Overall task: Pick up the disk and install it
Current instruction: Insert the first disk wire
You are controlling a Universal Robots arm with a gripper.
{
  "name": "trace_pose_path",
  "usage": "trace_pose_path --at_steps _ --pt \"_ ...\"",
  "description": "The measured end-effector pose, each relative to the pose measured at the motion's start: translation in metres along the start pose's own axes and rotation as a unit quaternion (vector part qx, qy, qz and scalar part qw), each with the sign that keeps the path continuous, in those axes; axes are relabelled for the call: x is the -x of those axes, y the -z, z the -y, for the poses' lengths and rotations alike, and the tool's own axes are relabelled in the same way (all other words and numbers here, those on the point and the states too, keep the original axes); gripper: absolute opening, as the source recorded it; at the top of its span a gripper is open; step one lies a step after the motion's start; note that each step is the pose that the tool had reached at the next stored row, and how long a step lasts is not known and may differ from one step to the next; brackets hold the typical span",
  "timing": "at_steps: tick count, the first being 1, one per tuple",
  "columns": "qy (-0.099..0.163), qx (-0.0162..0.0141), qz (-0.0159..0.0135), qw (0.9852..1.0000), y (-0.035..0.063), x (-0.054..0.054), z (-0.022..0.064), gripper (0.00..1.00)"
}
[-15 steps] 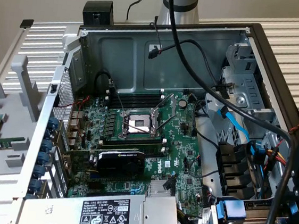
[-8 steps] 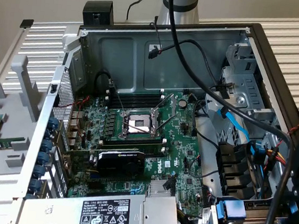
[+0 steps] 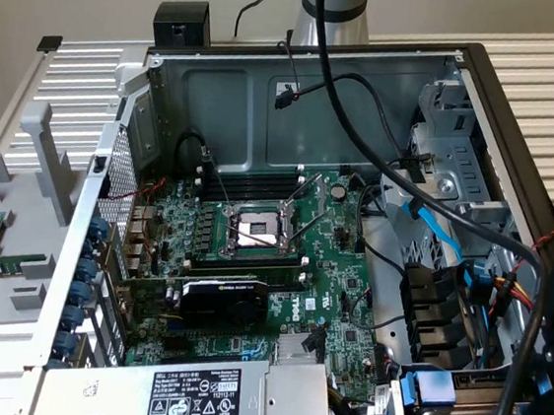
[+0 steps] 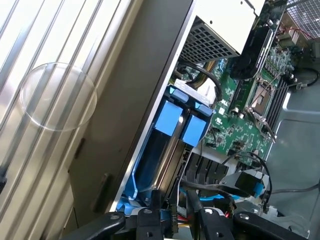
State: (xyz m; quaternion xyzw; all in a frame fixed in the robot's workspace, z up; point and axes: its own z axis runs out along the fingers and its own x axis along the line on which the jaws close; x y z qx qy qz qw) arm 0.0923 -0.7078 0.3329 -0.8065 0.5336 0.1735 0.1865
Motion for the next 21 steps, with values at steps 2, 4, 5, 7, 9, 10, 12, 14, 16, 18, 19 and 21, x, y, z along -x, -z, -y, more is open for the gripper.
trace_pose_path --at_steps 2,4,5,7,9,10,12,14,16,18,19,21 --pt "0.000 0.0004 0.0011 1.0000 -0.0006 -0.0001 0.0002 0.33" --pt "-0.001 0.0009 0.0020 1.0000 -0.0016 -0.0001 0.0004 0.33" --pt "-0.001 0.0014 0.0023 1.0000 -0.0021 0.0002 0.0006 0.33" --pt "-0.002 0.0024 0.0027 1.0000 -0.0030 0.0007 0.0011 0.33" --pt "-0.003 0.0047 0.0037 1.0000 -0.0034 0.0005 0.0019 0.33" --pt "-0.004 0.0057 0.0042 1.0000 -0.0033 0.0005 0.0021 0.33" --pt "-0.004 0.0065 0.0050 1.0000 -0.0035 0.0002 0.0024 0.33" --pt "-0.005 0.0074 0.0054 0.9999 -0.0036 -0.0002 0.0032 0.33" --pt "-0.006 0.0090 0.0062 0.9999 -0.0038 -0.0008 0.0045 0.33" --pt "-0.007 0.0106 0.0071 0.9999 -0.0040 -0.0011 0.0050 0.33" --pt "-0.007 0.0108 0.0074 0.9999 -0.0042 -0.0012 0.0049 0.33" --pt "-0.008 0.0121 0.0084 0.9999 -0.0047 -0.0016 0.0051 0.33"
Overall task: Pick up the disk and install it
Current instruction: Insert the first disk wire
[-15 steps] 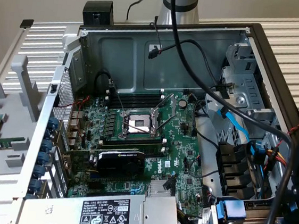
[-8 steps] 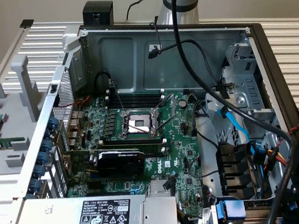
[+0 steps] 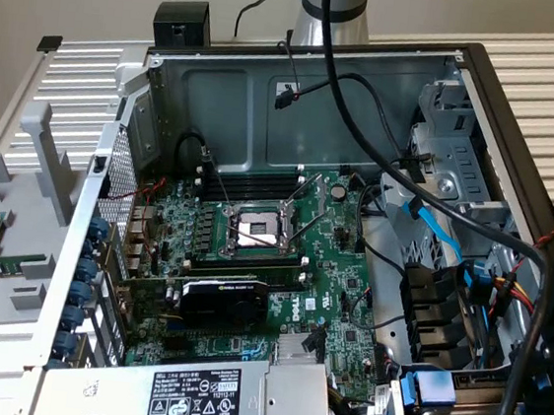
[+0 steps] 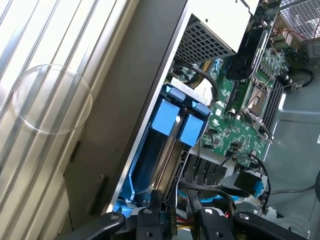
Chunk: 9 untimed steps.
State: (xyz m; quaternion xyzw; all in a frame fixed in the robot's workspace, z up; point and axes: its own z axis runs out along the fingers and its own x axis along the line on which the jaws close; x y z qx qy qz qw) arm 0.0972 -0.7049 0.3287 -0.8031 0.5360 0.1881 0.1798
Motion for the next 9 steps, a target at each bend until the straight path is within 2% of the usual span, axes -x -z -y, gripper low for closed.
trace_pose_path --at_steps 9 --pt "-0.004 0.0069 0.0041 1.0000 -0.0031 -0.0006 0.0009 0.33"
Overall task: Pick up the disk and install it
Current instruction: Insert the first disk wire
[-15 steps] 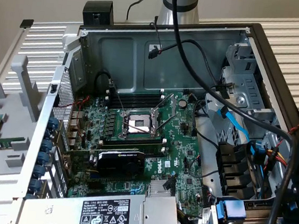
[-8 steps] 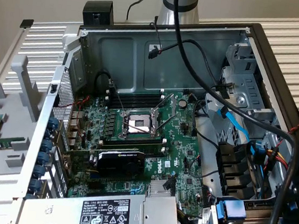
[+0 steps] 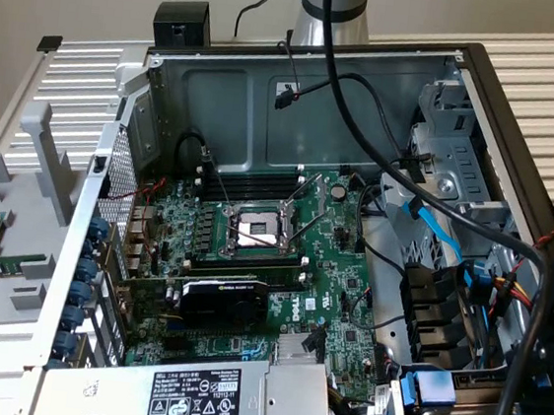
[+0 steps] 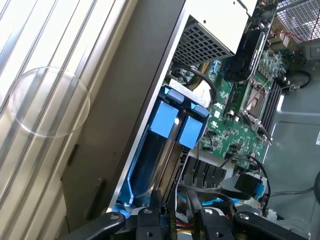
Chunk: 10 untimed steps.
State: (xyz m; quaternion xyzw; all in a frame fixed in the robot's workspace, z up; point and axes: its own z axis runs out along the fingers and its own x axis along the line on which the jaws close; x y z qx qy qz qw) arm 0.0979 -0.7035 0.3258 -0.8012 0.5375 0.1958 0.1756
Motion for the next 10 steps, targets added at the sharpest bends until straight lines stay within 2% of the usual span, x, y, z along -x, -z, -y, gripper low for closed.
trace_pose_path --at_steps 4,10 --pt "-0.001 0.0018 0.0008 1.0000 -0.0006 0.0001 0.0022 0.33" --pt "0.000 0.0029 0.0010 1.0000 -0.0016 0.0007 0.0040 0.33"
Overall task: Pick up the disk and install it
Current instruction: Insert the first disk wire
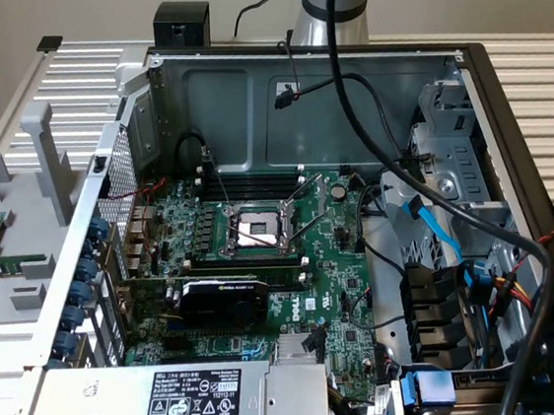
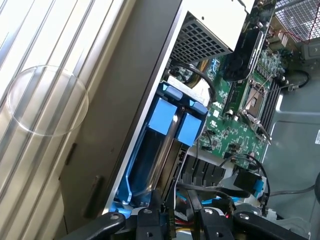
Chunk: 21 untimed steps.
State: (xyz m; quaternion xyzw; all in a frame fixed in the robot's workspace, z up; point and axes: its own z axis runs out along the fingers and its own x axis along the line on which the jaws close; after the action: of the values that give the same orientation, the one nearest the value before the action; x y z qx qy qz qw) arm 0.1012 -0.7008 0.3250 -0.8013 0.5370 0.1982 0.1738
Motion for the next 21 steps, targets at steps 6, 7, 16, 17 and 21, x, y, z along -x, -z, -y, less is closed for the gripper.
trace_pose_path --at_steps 6,7,16,17,21 --pt "-0.001 0.0023 0.0009 1.0000 -0.0005 -0.0005 0.0014 0.33" --pt "-0.001 0.0032 0.0014 1.0000 -0.0004 -0.0008 0.0021 0.33" --pt "-0.005 0.0087 0.0044 0.9999 0.0000 -0.0022 0.0029 0.33" --pt "-0.005 0.0091 0.0050 0.9999 0.0001 -0.0025 0.0028 0.33" --pt "-0.006 0.0105 0.0064 0.9999 0.0007 -0.0030 0.0026 0.33"
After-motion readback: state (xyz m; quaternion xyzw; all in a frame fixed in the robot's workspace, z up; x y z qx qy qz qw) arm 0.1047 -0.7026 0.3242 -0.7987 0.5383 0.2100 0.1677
